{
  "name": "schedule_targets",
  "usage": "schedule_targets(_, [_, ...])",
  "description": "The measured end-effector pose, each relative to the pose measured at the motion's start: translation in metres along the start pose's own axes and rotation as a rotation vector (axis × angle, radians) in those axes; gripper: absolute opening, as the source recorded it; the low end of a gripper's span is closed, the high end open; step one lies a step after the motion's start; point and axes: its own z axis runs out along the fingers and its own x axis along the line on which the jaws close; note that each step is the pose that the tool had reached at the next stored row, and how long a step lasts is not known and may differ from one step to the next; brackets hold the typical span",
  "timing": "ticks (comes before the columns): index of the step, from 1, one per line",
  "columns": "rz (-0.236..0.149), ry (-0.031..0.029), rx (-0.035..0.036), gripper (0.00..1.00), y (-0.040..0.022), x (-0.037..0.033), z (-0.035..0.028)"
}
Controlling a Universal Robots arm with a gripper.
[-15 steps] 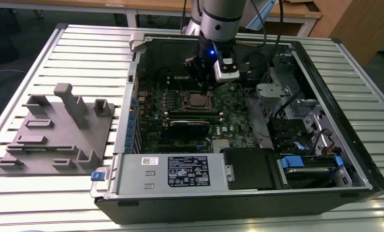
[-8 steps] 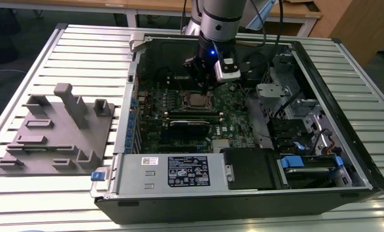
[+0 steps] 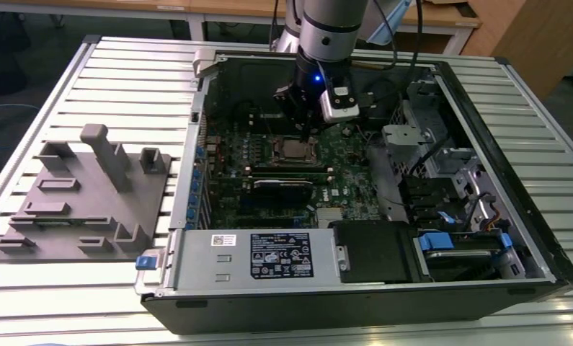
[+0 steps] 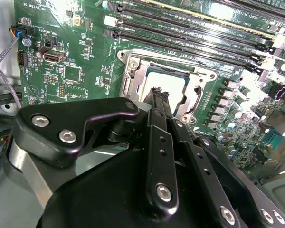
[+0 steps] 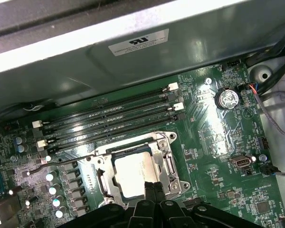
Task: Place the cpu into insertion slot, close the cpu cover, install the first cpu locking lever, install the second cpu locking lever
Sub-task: 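Close the cpu cover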
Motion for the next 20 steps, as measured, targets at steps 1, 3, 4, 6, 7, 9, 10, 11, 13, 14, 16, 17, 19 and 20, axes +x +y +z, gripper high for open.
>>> schedule_targets(1, [0.0,0.0,0.0,0.11,0.0,0.0,0.0])
schedule_targets(3, [0.0,0.0,0.0,0.11,0.0,0.0,0.0])
schedule_targets(4, [0.0,0.0,0.0001,0.11,0.0,0.0,0.0])
schedule_targets(6, [-0.003,0.0,0.0001,0.11,0.0,0.0,0.0001])
schedule_targets(7, [-0.007,0.0,0.0002,0.11,0.0,0.0,0.0002])
schedule_targets(9, [-0.018,-0.0001,0.0007,0.11,0.0,0.0,0.0002])
schedule_targets(10, [-0.024,-0.0001,0.0008,0.11,0.0,0.0,0.0003])
schedule_targets(11, [-0.03,-0.0001,0.001,0.11,0.0,0.0,0.0003])
schedule_targets(13, [-0.04,-0.0002,0.0013,0.11,0.0,0.0,0.0005])
schedule_targets(14, [-0.046,-0.0002,0.0015,0.11,0.0,0.0,0.0005])
schedule_targets(16, [-0.06,-0.0002,0.0019,0.11,0.0,0.0,0.0006])
schedule_targets(17, [-0.067,-0.0003,0.0021,0.11,0.0,0.0,0.0007])
schedule_targets(19, [-0.085,-0.0003,0.0027,0.11,0.0,0.0,0.0008])
schedule_targets(20, [-0.095,-0.0004,0.0029,0.11,0.0,0.0,0.0009])
